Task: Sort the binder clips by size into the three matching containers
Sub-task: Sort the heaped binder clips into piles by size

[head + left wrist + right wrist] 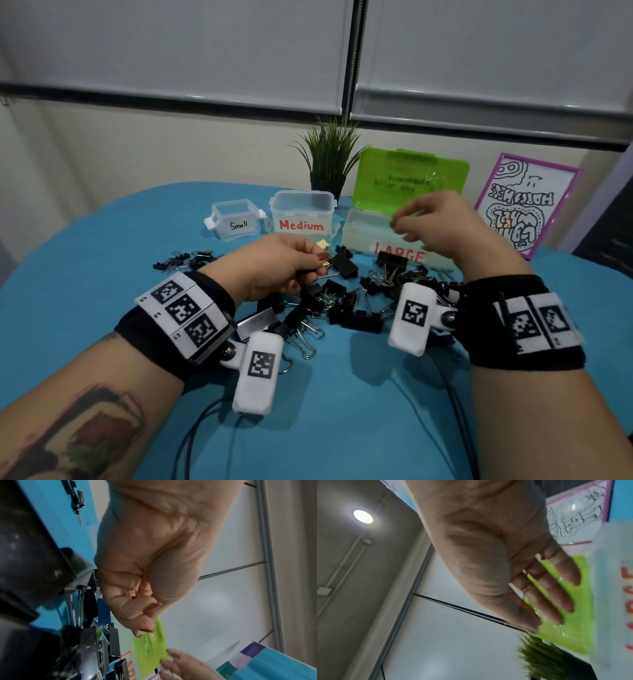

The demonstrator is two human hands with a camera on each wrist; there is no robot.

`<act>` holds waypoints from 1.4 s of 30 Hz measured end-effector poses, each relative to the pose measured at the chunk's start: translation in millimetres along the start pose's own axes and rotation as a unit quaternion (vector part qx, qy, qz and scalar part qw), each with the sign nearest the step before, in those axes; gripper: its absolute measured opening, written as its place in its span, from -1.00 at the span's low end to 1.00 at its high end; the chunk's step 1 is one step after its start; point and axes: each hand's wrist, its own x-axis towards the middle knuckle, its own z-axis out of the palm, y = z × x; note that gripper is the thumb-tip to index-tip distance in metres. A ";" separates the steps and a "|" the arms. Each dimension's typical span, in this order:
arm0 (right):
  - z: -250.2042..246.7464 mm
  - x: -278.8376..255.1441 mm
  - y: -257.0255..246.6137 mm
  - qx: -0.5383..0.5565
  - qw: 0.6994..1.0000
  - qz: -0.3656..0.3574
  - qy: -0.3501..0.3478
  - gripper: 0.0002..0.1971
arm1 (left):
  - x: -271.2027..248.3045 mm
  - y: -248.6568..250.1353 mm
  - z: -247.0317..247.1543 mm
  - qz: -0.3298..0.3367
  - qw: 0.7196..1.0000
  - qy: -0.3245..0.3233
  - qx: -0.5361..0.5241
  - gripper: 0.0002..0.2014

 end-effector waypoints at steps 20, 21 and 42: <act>15.1 0.5 6.8 -0.077 0.972 0.080 -0.205 -0.77 | 9.4 -5.4 -3.6 0.028 0.995 0.032 0.094 -0.74; 12.8 2.4 8.4 -0.053 0.981 0.086 -0.168 -0.82 | 9.9 -5.7 -4.2 0.029 0.995 0.031 0.095 -0.74; 6.8 32.8 40.0 -0.205 0.970 0.117 -0.050 -0.72 | 9.1 -4.5 -3.9 0.037 0.992 0.041 0.117 -0.74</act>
